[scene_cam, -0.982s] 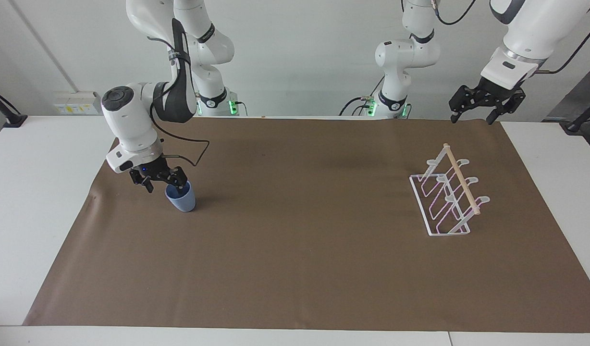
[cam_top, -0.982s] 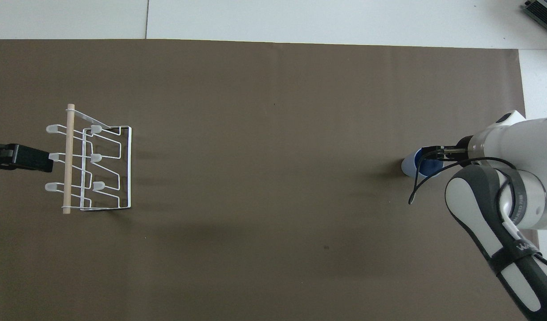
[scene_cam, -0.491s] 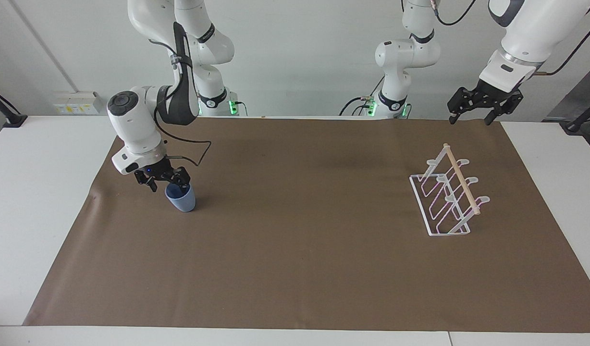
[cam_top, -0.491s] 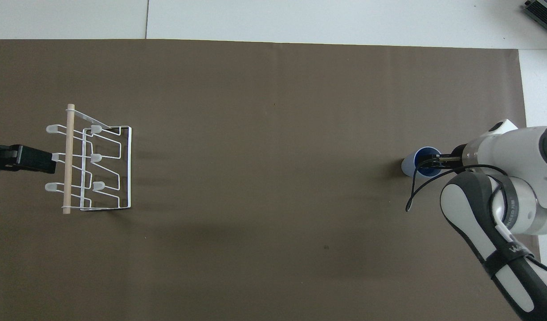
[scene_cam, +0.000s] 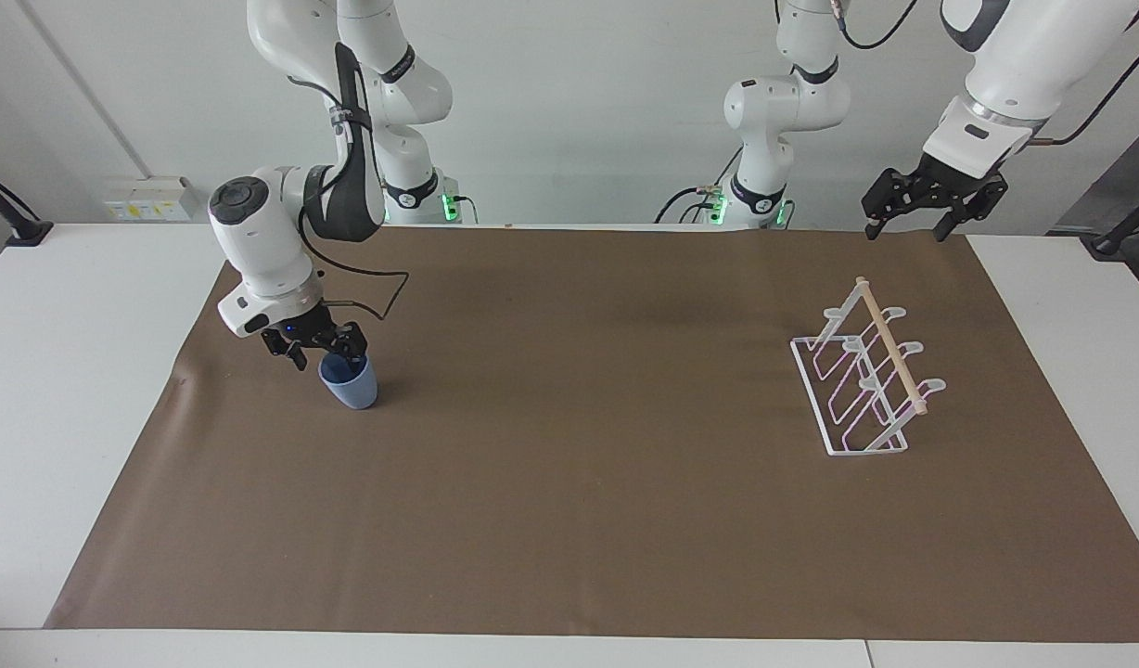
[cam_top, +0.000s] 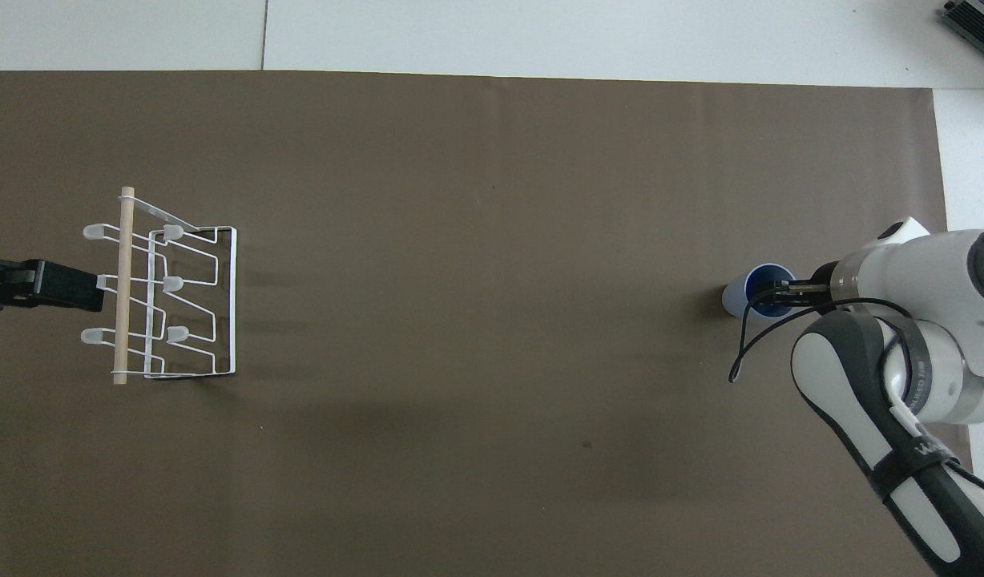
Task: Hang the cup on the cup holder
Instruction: 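Reach the right gripper to the blue cup and grasp its rim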
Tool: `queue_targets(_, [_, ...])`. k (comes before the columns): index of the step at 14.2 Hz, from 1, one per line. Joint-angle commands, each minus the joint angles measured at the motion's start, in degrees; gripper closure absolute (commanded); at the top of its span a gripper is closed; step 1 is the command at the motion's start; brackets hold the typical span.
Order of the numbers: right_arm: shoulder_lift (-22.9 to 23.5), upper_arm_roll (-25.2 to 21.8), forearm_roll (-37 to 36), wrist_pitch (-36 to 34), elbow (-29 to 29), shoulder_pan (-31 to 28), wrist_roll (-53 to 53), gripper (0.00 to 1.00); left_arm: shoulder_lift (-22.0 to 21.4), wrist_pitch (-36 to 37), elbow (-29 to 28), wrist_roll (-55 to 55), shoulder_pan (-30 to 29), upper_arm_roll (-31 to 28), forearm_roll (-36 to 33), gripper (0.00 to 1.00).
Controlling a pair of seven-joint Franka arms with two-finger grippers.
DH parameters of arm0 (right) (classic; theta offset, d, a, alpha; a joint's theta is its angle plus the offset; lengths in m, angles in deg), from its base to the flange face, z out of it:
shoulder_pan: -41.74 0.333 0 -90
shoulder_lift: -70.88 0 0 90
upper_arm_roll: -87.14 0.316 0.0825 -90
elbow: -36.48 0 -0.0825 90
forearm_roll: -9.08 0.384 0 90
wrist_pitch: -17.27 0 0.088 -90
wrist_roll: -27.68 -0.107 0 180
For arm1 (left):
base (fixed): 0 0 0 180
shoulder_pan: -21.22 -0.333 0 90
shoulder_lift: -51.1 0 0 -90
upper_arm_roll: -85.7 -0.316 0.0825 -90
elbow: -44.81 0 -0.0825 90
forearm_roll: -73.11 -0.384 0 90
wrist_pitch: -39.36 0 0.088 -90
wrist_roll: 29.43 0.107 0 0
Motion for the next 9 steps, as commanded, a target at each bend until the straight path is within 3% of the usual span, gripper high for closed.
queue_targets(1, [-1.4,0.1,0.8,0.9,1.6,-0.5,0.9,0.81,-1.3,0.3,-1.3,-0.9,1.1,-0.6,-1.1,0.00])
queue_targets(2, [-1.4,0.1,0.9,0.8,1.6,-0.5,0.8,0.97,-1.3,0.3,-1.3,-0.9,1.1,-0.6,-1.1,0.00])
queue_targets(3, [-1.4,0.1,1.0,0.5,1.6,-0.5,0.5,1.00,-1.3,0.2,-1.3,-0.9,1.1,-0.6,-1.1,0.00])
queue_targets(9, [-1.4,0.1,1.1,1.0,1.5,-0.5,0.4,1.00,-1.3,0.3,-1.3,-0.9,1.1,-0.6,-1.1,0.00])
